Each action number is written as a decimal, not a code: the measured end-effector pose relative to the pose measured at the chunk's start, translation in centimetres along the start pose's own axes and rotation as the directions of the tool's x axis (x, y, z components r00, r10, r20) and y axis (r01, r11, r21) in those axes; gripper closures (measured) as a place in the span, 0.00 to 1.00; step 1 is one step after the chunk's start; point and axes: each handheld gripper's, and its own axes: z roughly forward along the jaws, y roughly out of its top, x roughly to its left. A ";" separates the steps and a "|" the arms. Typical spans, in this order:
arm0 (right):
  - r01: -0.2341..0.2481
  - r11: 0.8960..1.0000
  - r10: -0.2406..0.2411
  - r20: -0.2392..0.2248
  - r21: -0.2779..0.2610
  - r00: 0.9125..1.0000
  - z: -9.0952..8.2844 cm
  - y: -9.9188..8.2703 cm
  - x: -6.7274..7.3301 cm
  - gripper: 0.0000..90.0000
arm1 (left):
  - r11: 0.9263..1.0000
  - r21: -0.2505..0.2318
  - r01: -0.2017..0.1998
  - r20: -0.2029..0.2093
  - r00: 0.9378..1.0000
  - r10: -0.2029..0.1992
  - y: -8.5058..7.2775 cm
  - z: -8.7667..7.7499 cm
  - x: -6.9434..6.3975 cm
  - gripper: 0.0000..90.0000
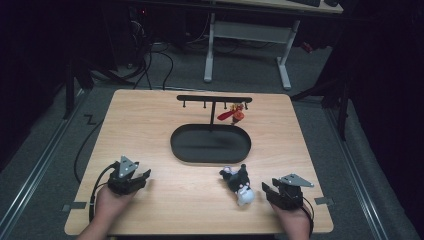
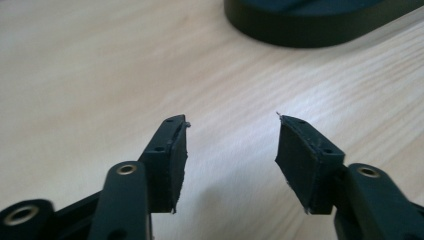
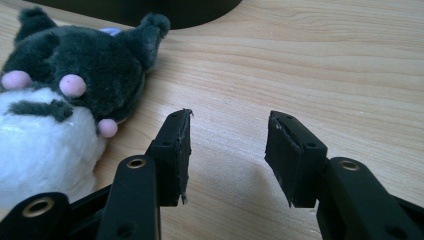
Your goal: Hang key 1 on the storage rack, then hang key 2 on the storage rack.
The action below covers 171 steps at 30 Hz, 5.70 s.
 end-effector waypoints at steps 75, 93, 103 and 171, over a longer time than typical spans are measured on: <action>0.149 0.798 -0.107 -0.107 0.584 0.989 -0.5 10.5 7.1 0.24 | 0.984 -0.105 -0.142 0.147 0.977 0.157 1.1 -0.8 -2.1 0.39; 0.160 0.745 -0.100 -0.128 0.648 0.987 4.5 8.3 8.4 0.30 | 0.983 -0.095 -0.160 0.154 0.973 0.173 1.0 -0.8 -2.1 0.34; 0.177 0.734 -0.127 -0.124 0.656 0.984 5.3 8.0 8.8 0.42 | 0.982 -0.093 -0.167 0.137 0.974 0.178 0.8 -0.9 -2.1 0.26; 0.152 0.768 -0.070 -0.155 0.622 0.985 -1.2 24.0 7.0 0.53 | 0.979 -0.083 -0.186 0.175 0.965 0.198 1.1 -0.1 -2.6 0.28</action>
